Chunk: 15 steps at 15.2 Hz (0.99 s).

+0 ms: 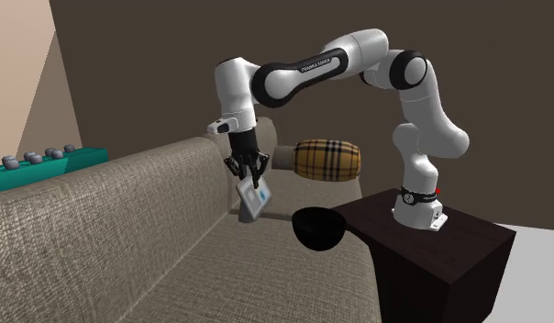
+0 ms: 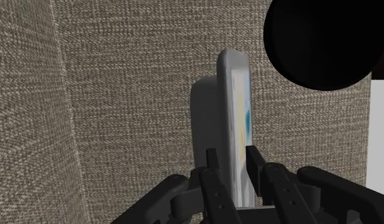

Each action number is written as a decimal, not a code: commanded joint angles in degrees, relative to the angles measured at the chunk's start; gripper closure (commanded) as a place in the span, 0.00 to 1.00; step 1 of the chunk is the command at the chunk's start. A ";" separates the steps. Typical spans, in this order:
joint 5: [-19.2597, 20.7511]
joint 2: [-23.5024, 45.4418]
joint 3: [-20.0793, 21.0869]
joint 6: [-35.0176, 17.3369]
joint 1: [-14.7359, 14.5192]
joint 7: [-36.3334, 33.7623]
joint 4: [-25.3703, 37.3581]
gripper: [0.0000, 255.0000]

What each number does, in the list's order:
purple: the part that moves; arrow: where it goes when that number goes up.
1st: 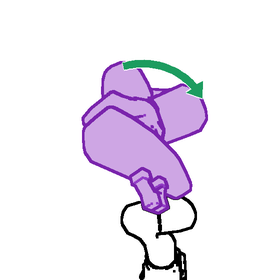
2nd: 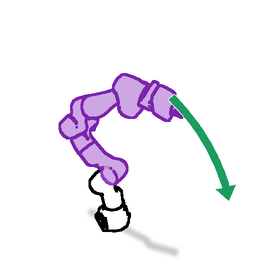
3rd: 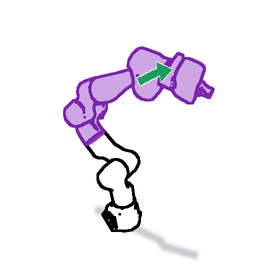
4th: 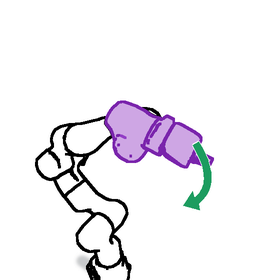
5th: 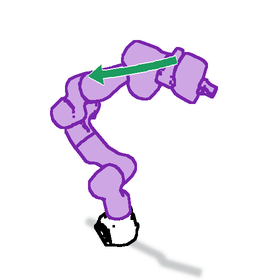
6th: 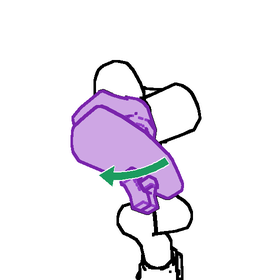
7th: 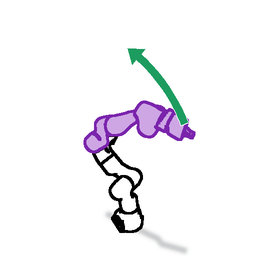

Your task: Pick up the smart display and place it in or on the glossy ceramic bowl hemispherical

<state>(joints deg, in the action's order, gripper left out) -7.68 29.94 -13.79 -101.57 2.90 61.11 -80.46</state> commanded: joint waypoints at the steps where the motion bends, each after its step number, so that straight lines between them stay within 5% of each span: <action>1: 0.09 -0.31 -0.05 1.33 0.03 -0.09 1.05 1.00; 7: 3.22 -16.11 -0.98 -4.67 -2.81 -1.23 -20.37 1.00; 15: 8.05 -35.34 -0.82 -7.36 -4.23 -4.49 -41.59 1.00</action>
<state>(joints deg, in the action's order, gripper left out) -0.22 -3.03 -14.70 -108.74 -1.25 57.06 -119.62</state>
